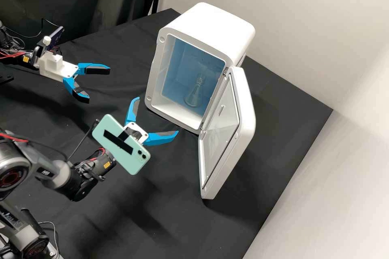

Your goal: Place the flask in the incubator

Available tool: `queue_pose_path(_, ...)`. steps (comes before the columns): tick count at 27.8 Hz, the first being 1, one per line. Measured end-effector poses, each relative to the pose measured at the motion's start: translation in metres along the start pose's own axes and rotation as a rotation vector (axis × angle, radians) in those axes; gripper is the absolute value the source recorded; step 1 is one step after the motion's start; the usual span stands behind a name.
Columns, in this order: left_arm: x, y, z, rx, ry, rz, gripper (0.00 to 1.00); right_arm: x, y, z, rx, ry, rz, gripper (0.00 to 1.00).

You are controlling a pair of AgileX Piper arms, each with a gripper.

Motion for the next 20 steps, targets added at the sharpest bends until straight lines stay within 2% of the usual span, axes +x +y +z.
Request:
queue_pose_path(3, -0.001, 0.0021, 0.001, 0.002, -0.002, 0.009, 1.00, -0.015, 0.001, -0.001, 0.050, 0.013, -0.008, 1.00)
queue_pose_path(4, -0.001, 0.0027, 0.001, 0.002, -0.003, 0.011, 1.00, -0.017, 0.001, -0.002, 0.057, 0.017, -0.010, 1.00)
queue_pose_path(7, -0.001, 0.0048, 0.002, 0.004, -0.005, 0.020, 1.00, -0.022, 0.002, -0.003, 0.057, 0.026, -0.005, 1.00)
queue_pose_path(8, -0.002, 0.0058, 0.002, 0.012, -0.006, 0.023, 1.00, -0.023, 0.002, -0.004, 0.056, 0.028, -0.004, 1.00)
queue_pose_path(9, -0.003, 0.0094, 0.003, 0.029, -0.010, 0.038, 1.00, -0.023, 0.002, -0.004, 0.056, 0.031, -0.002, 1.00)
queue_pose_path(11, -0.004, 0.0132, 0.004, 0.046, -0.014, 0.055, 1.00, -0.024, 0.002, -0.004, 0.056, 0.033, -0.001, 1.00)
queue_pose_path(13, -0.005, 0.0156, 0.005, 0.048, -0.018, 0.065, 1.00, -0.024, 0.002, -0.004, 0.056, 0.033, -0.001, 1.00)
queue_pose_path(17, -0.009, 0.0279, 0.001, 0.059, 0.001, 0.117, 1.00, -0.024, 0.002, -0.004, 0.056, 0.033, -0.001, 1.00)
queue_pose_path(18, -0.010, 0.0292, -0.001, 0.052, 0.010, 0.123, 1.00, -0.024, 0.002, -0.004, 0.056, 0.033, -0.001, 1.00)
queue_pose_path(20, -0.010, 0.0297, -0.001, 0.005, 0.013, 0.127, 1.00, -0.024, 0.002, -0.004, 0.056, 0.033, -0.001, 1.00)
